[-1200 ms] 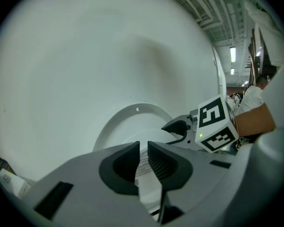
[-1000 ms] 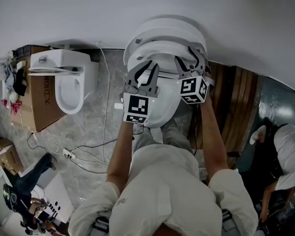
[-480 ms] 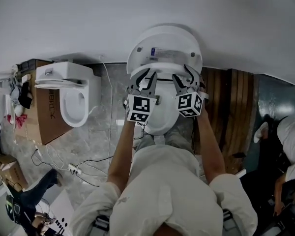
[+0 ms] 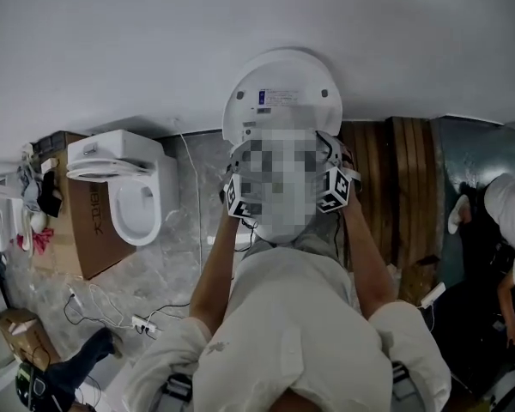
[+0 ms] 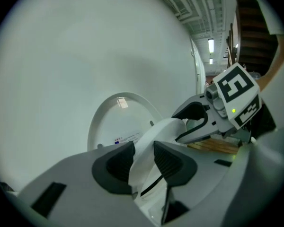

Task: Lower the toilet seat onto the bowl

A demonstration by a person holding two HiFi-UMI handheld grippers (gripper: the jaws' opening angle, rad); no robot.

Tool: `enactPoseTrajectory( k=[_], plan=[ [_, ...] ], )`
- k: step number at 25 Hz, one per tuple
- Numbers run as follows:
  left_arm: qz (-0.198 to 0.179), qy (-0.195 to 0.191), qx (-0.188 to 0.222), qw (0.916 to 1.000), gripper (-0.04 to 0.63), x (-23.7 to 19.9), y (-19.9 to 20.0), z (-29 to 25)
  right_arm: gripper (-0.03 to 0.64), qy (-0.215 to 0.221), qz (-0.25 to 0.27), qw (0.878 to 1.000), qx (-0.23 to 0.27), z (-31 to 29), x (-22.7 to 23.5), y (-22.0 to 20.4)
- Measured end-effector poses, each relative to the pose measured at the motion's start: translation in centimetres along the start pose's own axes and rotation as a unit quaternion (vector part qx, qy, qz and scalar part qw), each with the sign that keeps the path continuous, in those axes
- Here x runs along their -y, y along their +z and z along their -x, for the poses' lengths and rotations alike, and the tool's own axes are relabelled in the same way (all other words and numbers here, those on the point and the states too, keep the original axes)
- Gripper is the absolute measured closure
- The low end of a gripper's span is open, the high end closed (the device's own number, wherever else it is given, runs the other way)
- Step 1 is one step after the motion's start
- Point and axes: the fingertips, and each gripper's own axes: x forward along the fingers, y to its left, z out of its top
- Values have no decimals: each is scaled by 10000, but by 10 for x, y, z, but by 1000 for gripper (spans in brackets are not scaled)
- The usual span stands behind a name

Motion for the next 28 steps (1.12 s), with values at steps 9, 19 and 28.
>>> enactPoseTrajectory(
  k=[9,19,28],
  plan=[
    [-114,-566,18,9983,424,31,-23,26,351,195,-241,9985,-445,29,-31,-18],
    [-161,-704,-40,9974,407,55,-42,45,409,-1,-523,9984,-227,69,-51,-26],
    [-217,-544,-248,9980,405,69,-55,55,460,102,-489,9987,-8,81,-62,-35]
  ],
)
